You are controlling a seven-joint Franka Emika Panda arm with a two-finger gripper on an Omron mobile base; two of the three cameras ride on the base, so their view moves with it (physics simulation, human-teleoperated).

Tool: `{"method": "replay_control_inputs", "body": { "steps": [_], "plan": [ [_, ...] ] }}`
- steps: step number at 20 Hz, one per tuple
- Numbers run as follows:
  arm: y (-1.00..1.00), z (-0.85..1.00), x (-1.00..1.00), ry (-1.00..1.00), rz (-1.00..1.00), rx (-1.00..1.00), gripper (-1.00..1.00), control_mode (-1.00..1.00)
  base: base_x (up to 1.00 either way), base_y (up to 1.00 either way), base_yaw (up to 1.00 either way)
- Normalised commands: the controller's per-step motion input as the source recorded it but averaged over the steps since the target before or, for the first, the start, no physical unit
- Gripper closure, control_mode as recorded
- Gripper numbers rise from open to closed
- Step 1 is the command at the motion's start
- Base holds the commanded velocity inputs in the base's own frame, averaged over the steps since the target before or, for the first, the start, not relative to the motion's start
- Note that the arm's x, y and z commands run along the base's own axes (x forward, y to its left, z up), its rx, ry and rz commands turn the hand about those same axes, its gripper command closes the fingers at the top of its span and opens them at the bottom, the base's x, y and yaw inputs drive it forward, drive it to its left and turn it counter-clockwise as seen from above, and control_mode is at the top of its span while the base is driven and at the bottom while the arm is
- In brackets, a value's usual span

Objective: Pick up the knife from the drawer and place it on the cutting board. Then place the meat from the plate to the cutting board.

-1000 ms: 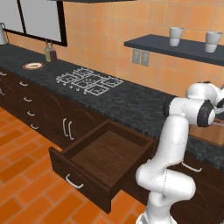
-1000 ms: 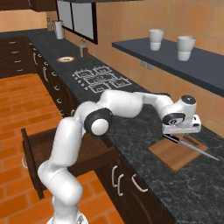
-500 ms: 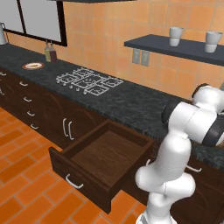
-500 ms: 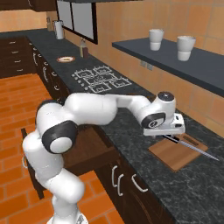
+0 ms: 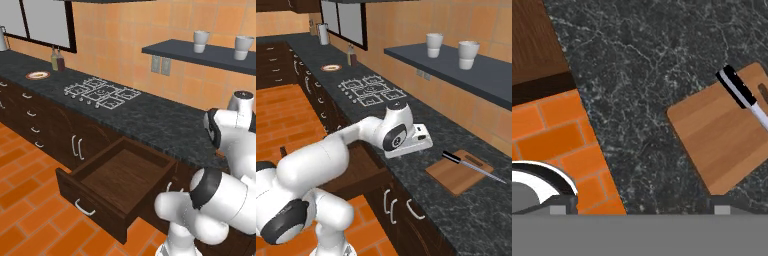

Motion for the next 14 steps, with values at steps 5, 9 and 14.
{"method": "replay_control_inputs", "body": {
  "steps": [5,9,14],
  "plan": [
    [1.00,0.62,-0.20,0.10,-0.01,0.00,-1.00,-1.00,0.00,0.00,0.00],
    [1.00,0.38,-0.43,0.14,-0.18,0.09,-1.00,-1.00,0.00,0.00,0.00],
    [1.00,0.00,-0.28,0.25,-0.21,0.28,-1.00,-1.00,0.00,0.00,0.00]
  ]
}}
